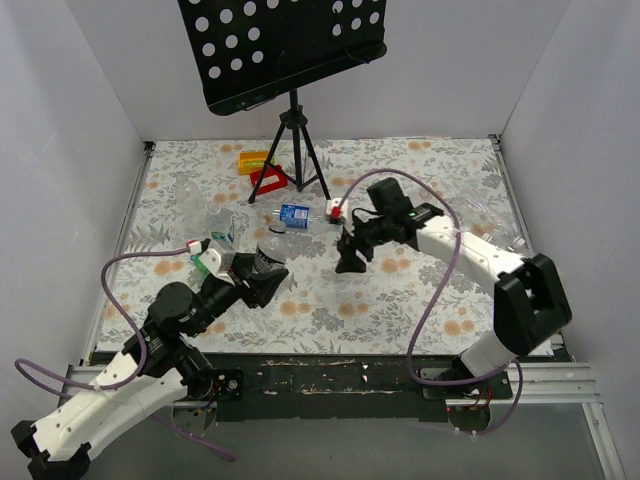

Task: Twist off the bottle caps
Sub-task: Place the bottle cap at the center of the board, then place the plastic bottle at the center of the board.

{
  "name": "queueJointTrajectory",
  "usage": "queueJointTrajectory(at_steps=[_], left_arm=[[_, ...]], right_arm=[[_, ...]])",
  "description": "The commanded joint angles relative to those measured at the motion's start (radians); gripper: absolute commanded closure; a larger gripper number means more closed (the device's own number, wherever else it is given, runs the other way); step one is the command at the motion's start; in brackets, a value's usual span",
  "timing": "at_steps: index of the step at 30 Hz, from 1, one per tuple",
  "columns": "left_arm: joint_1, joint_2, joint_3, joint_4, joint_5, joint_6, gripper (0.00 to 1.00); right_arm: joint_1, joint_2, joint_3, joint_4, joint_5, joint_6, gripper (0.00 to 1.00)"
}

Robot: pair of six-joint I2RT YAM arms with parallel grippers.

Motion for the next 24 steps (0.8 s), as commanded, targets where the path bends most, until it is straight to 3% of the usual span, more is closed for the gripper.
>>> queueJointTrajectory(at_steps=[1, 5, 9, 14, 20, 24], left_arm=[[-0.003, 0.093, -0.045, 0.134, 0.154, -0.033, 0.92], [-0.004, 0.207, -0.075, 0.241, 0.246, -0.065, 0.92], [-0.003, 0.312, -0.095, 0.35, 0.29, -0.107, 0.92], [-0.004, 0.386, -0.118, 0.49, 0.237, -0.145, 0.92], [-0.007, 0.455, -0.146, 0.645, 0.151, -0.208, 0.92], [-0.018, 0.501, -0.147, 0.731, 0.083, -0.248, 0.92]], right_arm=[[-0.097, -0.151, -0.135, -0.146, -0.267, -0.219, 0.31], [-0.13, -0.256, -0.229, -0.118, -0.4, -0.245, 0.31], [-0.14, -0.302, -0.319, 0.01, -0.538, -0.164, 0.31], [-0.144, -0.316, -0.433, 0.326, -0.641, 0.107, 0.31], [-0.144, -0.319, -0.448, 0.631, -0.571, 0.455, 0.31], [-0.142, -0.268, -0.445, 0.886, -0.537, 0.8, 0.27]])
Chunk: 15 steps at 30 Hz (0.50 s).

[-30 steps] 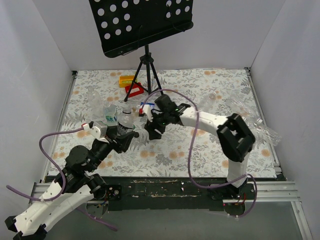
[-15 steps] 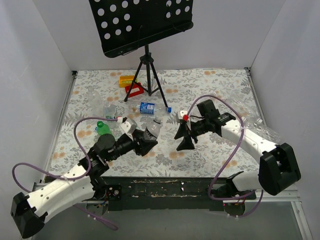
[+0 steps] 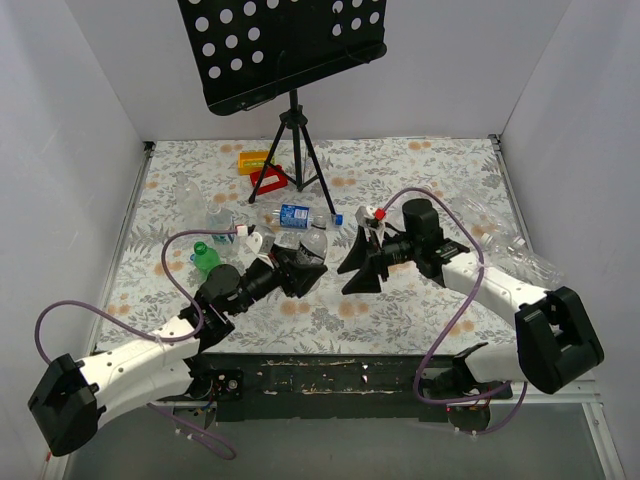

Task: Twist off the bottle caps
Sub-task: Place the plastic bottle at the center of the board.

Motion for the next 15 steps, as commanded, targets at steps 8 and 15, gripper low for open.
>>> queueJointTrajectory(at_steps=[8, 15], left_arm=[[-0.041, 0.113, 0.008, 0.244, -0.138, -0.039, 0.92], [-0.044, 0.138, -0.009, 0.29, -0.149, -0.065, 0.91]], right_arm=[[-0.012, 0.073, -0.013, 0.755, 0.01, 0.815, 0.17], [0.011, 0.053, -0.013, 0.716, 0.056, 0.823, 0.11]])
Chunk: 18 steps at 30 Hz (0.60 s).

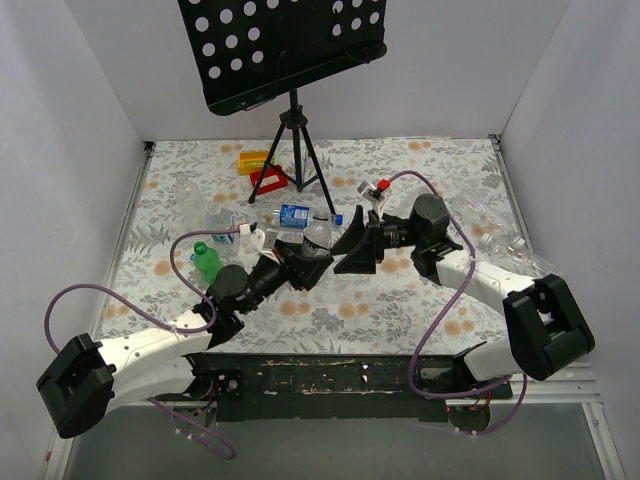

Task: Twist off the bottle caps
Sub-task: Place the plastic bottle at the center of the board.

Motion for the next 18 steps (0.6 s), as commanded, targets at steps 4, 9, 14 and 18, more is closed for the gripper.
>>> queueJointTrajectory(at_steps=[4, 9, 14, 18], left_arm=[[-0.01, -0.011, 0.003, 0.089, -0.057, -0.019, 0.91], [-0.011, 0.023, 0.009, 0.117, -0.06, -0.031, 0.91], [-0.028, 0.069, 0.021, 0.153, -0.095, -0.051, 0.91], [-0.047, 0.094, 0.03, 0.186, -0.135, -0.052, 0.9]], right_arm=[[0.029, -0.024, 0.023, -0.106, 0.11, -0.024, 0.1], [0.061, -0.019, 0.083, -0.265, 0.142, -0.095, 0.1], [0.085, 0.002, 0.085, -0.208, 0.133, -0.035, 0.11], [0.096, 0.033, 0.092, -0.168, 0.104, 0.023, 0.16]])
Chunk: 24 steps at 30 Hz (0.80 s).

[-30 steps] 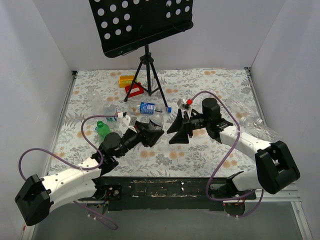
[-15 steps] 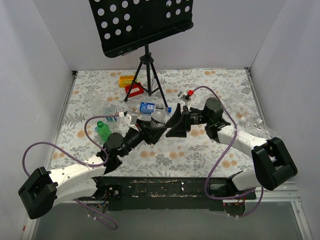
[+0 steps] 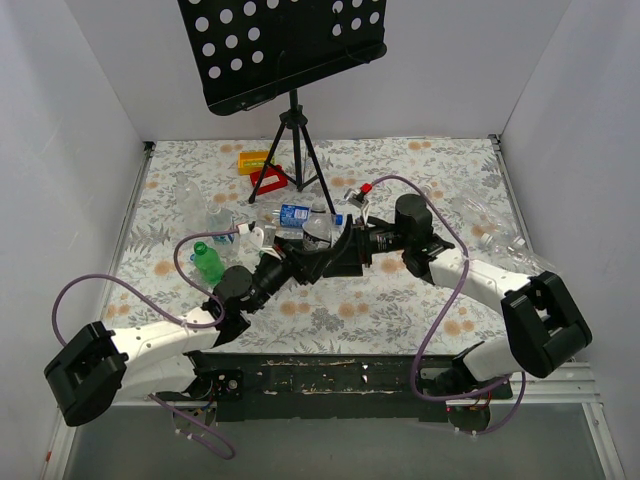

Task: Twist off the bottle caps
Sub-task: Place the plastic bottle at the center of the board.

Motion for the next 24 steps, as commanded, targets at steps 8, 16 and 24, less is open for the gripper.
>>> queueJointTrajectory(at_steps=[8, 16, 24], left_arm=[[-0.038, 0.066, 0.032, 0.115, -0.058, -0.038, 0.87], [-0.039, -0.055, -0.002, 0.015, -0.076, 0.063, 0.87], [-0.036, -0.238, -0.037, -0.156, 0.042, 0.138, 0.87]], right_arm=[[0.017, 0.051, 0.012, 0.297, -0.063, 0.226, 0.55], [-0.028, -0.009, 0.087, -0.211, -0.123, -0.287, 0.27], [-0.115, -0.095, 0.184, -0.358, -0.201, -0.517, 0.18]])
